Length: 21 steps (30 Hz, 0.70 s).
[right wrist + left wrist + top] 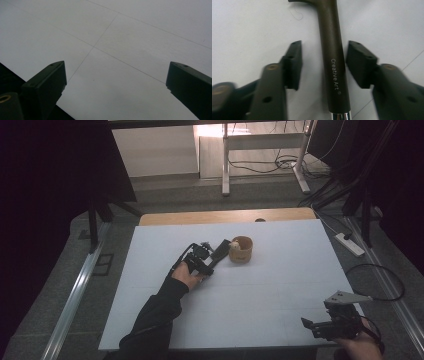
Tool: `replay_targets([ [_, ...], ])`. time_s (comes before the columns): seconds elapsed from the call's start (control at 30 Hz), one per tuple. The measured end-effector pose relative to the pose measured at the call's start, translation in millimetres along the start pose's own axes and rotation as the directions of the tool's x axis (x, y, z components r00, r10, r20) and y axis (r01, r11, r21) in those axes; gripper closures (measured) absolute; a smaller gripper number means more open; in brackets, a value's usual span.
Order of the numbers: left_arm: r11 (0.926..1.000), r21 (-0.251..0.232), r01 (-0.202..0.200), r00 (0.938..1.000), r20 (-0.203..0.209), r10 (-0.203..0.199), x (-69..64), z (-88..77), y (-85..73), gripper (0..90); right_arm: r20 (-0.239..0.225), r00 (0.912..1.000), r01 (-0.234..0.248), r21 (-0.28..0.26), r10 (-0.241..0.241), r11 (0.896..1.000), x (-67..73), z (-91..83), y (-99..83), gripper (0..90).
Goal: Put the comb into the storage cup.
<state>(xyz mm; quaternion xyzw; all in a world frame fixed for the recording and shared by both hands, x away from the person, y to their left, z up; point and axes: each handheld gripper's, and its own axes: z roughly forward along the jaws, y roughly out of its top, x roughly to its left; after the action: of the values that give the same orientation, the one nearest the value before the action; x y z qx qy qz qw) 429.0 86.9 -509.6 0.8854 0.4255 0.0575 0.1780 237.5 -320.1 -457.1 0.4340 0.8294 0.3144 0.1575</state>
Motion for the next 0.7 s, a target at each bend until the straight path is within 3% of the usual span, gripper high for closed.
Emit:
replay_targets([
  [0.2, 0.9999, -0.011, 0.002, 1.0000, -0.005, -0.002, -1.5, -0.8, -0.9, 69.5, 0.000, 1.0000, 0.000, 0.002, 0.000, 1.000, 0.0, 0.2, 0.0, 3.8],
  [0.53, 0.9974, -0.037, 0.062, 0.9976, 0.033, -0.060, 3.6, -0.6, -3.9, 72.0, -0.001, 1.0000, 0.000, 0.003, 0.000, 1.000, -0.1, 0.3, 0.1, 3.9],
  [0.7, 0.9939, -0.053, 0.096, 0.9921, 0.085, -0.092, 10.5, -1.0, -6.4, 72.1, 0.000, 1.0000, -0.001, 0.005, 0.001, 1.000, -0.2, 0.5, 0.1, 4.0],
])
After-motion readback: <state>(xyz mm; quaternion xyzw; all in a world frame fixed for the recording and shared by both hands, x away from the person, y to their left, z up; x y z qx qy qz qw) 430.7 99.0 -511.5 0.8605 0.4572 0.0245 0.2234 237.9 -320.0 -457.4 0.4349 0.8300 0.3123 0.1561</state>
